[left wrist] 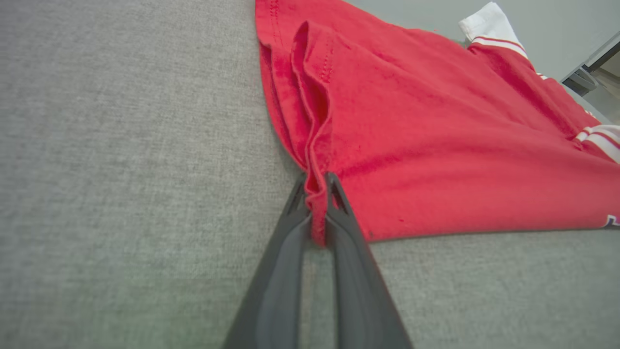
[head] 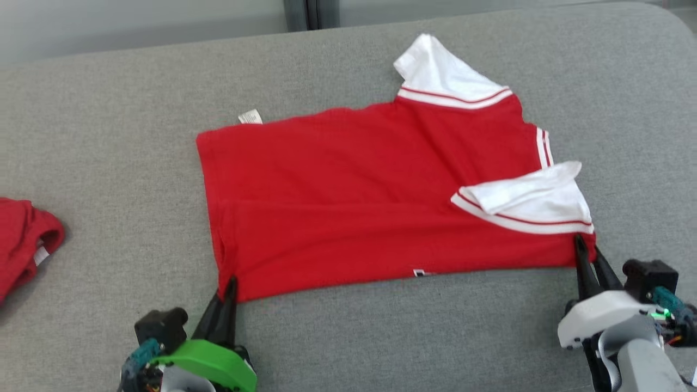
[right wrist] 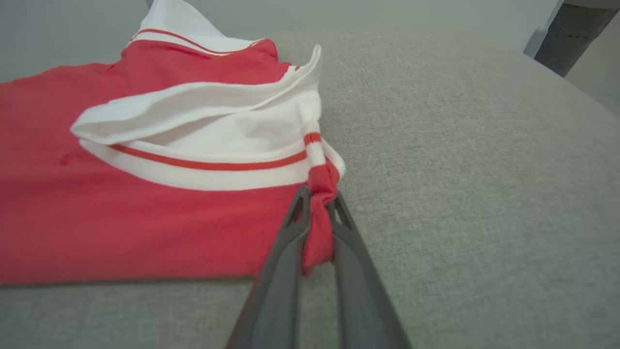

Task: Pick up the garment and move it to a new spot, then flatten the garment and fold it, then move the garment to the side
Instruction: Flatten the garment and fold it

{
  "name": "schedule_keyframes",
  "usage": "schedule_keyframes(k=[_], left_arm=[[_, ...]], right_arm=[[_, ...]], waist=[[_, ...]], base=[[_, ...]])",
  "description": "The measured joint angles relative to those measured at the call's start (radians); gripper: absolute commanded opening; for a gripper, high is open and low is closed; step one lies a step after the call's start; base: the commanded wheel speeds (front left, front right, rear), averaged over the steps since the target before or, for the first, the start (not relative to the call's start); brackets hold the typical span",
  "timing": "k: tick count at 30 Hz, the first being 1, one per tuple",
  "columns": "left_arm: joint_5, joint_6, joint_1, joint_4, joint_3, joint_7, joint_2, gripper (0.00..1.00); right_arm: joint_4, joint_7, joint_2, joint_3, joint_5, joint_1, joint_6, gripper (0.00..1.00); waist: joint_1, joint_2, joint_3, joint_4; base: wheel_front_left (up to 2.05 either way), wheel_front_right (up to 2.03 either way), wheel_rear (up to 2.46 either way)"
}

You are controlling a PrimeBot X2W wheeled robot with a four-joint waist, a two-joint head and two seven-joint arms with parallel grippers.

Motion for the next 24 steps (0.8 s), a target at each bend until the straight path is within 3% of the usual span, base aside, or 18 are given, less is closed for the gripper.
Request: schedule_keyframes(k=[7,8,9,10,11,18,24], left_arm=[[0.059,0.0,0.155,0.02,0.023,0.0,-0.046,0.0],[0.064,0.0,0.172,0.028,0.019,0.001,-0.051,0.0],[0.066,0.0,0.184,0.033,0.021,0.0,-0.056,0.1],[0.069,0.0,0.189,0.036,0.022,0.0,-0.058,0.89],[0.069,0.0,0.189,0.04,0.023,0.001,-0.06,1.0],[0.085,0.0,0.099,0.003,0.064,0.001,-0.058,1.0],[0.064,0.0,-0.095,0.028,0.024,0.0,0.003,1.0]], right_arm=[[0.016,0.0,0.0,0.005,0.029,0.146,0.0,0.0],[0.016,0.0,0.0,0.004,0.032,0.157,0.0,0.27],[0.013,0.0,0.001,-0.002,0.037,0.164,0.0,0.64],[0.009,0.0,0.0,-0.004,0.036,0.167,0.0,1.0],[0.0,0.0,-0.002,-0.004,0.033,0.168,0.0,1.0],[-0.056,0.0,-0.001,-0.01,0.007,0.113,0.0,1.0],[-0.075,0.0,-0.001,0.004,-0.04,-0.009,0.0,1.0]], waist=[[0.0,0.0,-0.119,0.004],[0.0,0.0,-0.134,0.005],[0.0,0.0,-0.147,0.005],[0.0,0.0,-0.156,0.006],[0.0,0.0,-0.164,0.007],[0.0,0.0,-0.136,0.016],[0.0,0.0,-0.053,0.023]], base=[[0.0,0.0,0.0],[0.0,0.0,0.0],[0.0,0.0,0.0],[0.0,0.0,0.0],[0.0,0.0,0.0],[0.0,0.0,0.0],[0.0,0.0,0.0]])
